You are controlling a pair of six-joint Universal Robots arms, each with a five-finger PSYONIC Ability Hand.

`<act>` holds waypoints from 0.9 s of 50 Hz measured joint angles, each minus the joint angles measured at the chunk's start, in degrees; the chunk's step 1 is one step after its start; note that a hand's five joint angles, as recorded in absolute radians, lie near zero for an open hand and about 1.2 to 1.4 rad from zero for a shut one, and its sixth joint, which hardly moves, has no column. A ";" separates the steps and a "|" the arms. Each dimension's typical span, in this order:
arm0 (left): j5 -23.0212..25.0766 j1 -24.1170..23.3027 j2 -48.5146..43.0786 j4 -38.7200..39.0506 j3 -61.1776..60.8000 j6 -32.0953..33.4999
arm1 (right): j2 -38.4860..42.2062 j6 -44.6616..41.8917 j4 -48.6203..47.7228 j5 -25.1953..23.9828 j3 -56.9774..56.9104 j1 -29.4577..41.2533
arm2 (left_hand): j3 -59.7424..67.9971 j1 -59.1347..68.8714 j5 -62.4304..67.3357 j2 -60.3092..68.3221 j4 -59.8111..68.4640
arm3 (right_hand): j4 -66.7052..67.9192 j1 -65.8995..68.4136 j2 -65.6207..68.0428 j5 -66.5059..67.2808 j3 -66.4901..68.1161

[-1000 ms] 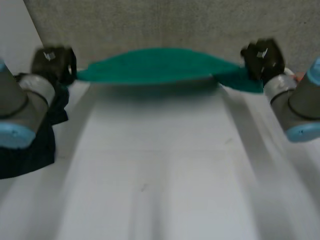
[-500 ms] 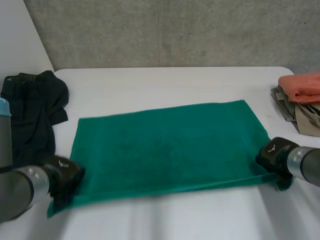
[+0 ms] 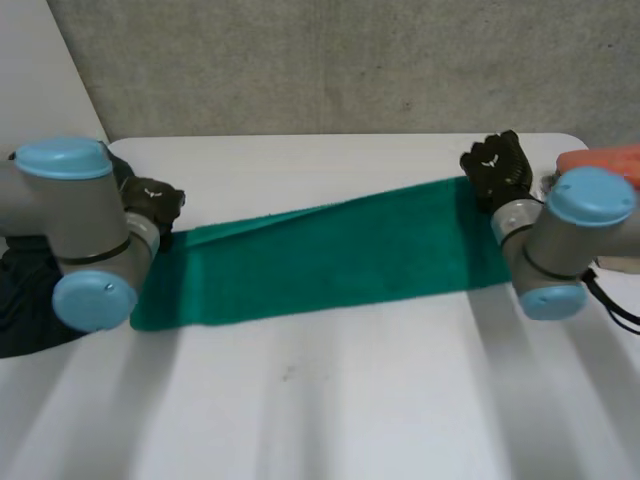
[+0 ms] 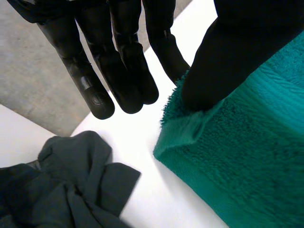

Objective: Fold the laundry.

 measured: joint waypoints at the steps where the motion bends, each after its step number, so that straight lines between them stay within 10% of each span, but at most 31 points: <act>1: -0.54 -0.11 -1.66 0.13 2.20 -0.08 | 2.09 0.29 -1.00 0.17 -2.31 0.31 | 0.00 0.00 0.00 0.00 0.00 | 0.00 0.00 0.00 0.00 0.00; 5: -1.22 -0.43 -5.54 0.58 7.51 -0.47 | 7.79 1.51 -1.07 0.93 -9.36 1.05 | 0.00 0.00 0.00 0.00 0.00 | -1.83 -1.32 -2.12 -1.63 -2.43; 10: -0.24 -1.10 -9.69 1.25 13.45 -1.90 | 15.98 5.04 4.67 1.95 -21.05 1.87 | -45.13 -49.24 -43.90 -45.58 -45.00 | -49.81 -47.37 -49.33 -50.28 -49.35; 13: 0.39 -1.64 -9.20 1.22 13.69 -3.01 | 16.88 6.83 8.75 1.73 -23.61 1.89 | -56.30 -54.70 -53.90 -56.54 -57.15 | -56.34 -51.92 -55.22 -55.46 -56.07; 31: 6.35 -2.10 14.04 4.74 -11.58 -8.16 | -13.01 18.04 33.52 -11.39 -0.48 -7.09 | -56.35 -54.70 -53.90 -56.81 -57.21 | -46.03 -42.06 -45.01 -45.20 -45.48; 45: 10.43 -2.41 18.04 8.43 -23.66 -13.60 | -8.21 13.57 37.17 -13.82 5.09 -13.63 | -56.35 -54.70 -53.90 -56.81 -57.21 | -30.16 -26.34 -29.64 -29.62 -29.69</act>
